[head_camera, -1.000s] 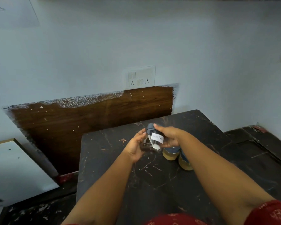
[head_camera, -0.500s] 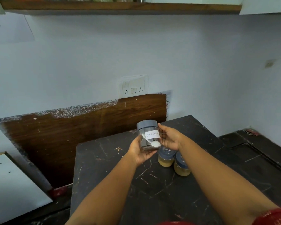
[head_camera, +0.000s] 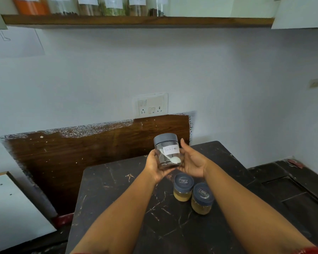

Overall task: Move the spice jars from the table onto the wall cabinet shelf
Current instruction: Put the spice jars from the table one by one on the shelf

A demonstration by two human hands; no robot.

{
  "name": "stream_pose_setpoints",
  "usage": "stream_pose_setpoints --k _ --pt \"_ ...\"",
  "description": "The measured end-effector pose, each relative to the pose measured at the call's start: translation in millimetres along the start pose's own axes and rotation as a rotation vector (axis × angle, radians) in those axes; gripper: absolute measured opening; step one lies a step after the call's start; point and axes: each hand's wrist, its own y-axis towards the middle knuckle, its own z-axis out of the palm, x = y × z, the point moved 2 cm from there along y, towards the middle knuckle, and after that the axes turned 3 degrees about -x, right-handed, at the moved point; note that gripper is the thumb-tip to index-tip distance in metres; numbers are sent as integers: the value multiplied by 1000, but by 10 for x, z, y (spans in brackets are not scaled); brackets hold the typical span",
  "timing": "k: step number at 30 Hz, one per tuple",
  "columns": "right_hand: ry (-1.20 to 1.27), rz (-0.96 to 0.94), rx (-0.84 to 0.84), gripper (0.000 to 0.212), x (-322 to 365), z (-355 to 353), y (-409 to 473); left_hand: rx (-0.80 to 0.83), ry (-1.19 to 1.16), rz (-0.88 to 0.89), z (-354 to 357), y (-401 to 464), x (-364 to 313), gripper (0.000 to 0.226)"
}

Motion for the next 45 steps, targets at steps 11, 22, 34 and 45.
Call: stream_pose_setpoints --k 11,22,34,45 --pt "-474 -266 -240 76 778 28 50 -114 32 296 971 216 -131 66" --pt "-834 -1082 -279 89 2349 363 -476 -135 486 1081 2396 -311 -1105 48" --pt "-907 -1420 -531 92 4366 806 -422 -963 1662 1815 3387 -821 -2892 31" --pt "-1183 -738 -547 106 5089 996 620 -1218 1509 2017 2802 -275 -3358 25"
